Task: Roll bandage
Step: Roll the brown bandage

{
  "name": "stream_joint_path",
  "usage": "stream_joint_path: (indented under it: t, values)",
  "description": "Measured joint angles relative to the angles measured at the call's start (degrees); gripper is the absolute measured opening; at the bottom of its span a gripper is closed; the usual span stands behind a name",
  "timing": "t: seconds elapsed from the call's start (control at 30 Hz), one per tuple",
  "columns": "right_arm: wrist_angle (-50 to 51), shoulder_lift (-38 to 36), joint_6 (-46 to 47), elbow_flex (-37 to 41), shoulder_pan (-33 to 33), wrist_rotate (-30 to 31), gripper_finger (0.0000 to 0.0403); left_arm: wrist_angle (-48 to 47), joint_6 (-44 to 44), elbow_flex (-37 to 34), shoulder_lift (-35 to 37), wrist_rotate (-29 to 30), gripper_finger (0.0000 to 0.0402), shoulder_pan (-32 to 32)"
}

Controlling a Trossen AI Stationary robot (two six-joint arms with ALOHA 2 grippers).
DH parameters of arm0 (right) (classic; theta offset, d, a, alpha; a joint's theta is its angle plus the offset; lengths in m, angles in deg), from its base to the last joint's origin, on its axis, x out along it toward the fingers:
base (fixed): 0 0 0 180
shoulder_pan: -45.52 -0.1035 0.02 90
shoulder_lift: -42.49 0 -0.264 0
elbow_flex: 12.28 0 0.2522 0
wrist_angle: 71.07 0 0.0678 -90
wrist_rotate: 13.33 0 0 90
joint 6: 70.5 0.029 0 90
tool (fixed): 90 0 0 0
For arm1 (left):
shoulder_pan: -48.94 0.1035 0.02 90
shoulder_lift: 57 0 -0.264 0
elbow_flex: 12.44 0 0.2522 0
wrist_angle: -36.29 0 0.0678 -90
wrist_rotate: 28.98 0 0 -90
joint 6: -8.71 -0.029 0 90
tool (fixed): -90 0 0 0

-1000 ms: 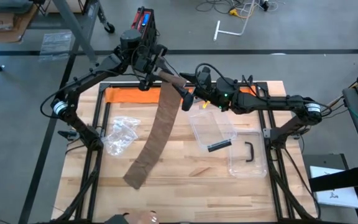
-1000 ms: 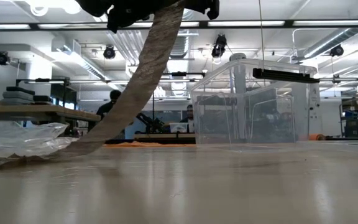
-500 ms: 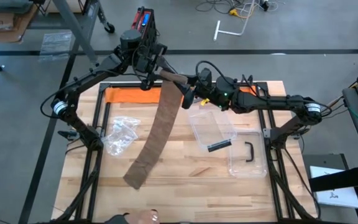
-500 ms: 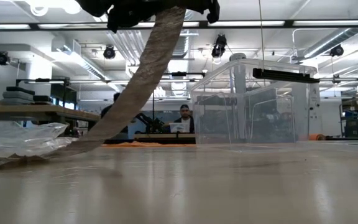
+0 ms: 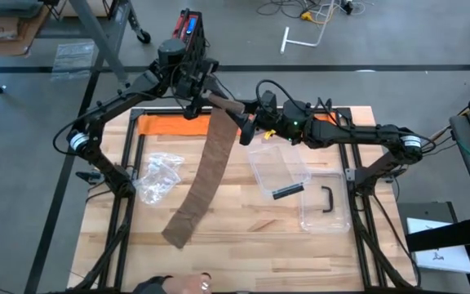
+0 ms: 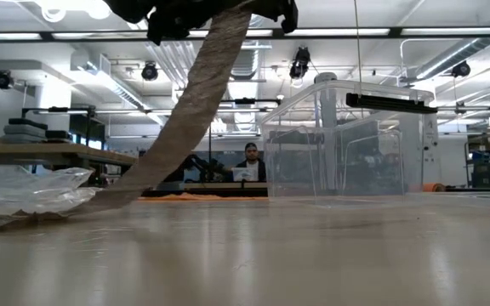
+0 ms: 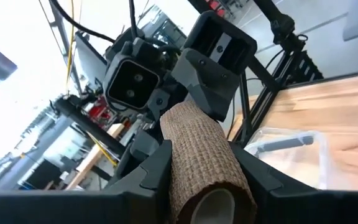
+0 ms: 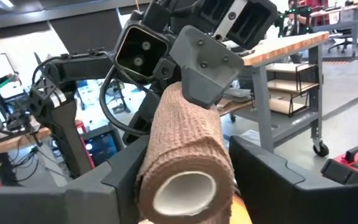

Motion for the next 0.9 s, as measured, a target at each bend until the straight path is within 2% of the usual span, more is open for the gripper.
stream_joint_path:
  t: [0.23, 0.43, 0.67, 0.9]
  values:
    - [0.05, -0.18, 0.64, 0.00, 0.26, -0.61, 0.0261, -0.03, -5.10, 0.00, 0.07, -0.48, 0.0108, 0.00]
    - [1.38, -2.10, 0.98, 0.01, 0.26, -0.05, 0.0278, -0.01, -6.11, 0.00, 0.20, -0.48, 0.0103, -0.02]
    - [5.27, -4.25, 8.50, 0.00, 0.26, 1.09, 0.0309, -0.30, -11.38, 0.00, 0.20, -0.35, 0.0108, 0.00]
    - [10.65, -8.72, 6.14, 0.01, 0.24, 1.24, 0.0342, -0.33, -10.92, 0.00, 0.26, -0.31, 0.0098, 0.00]
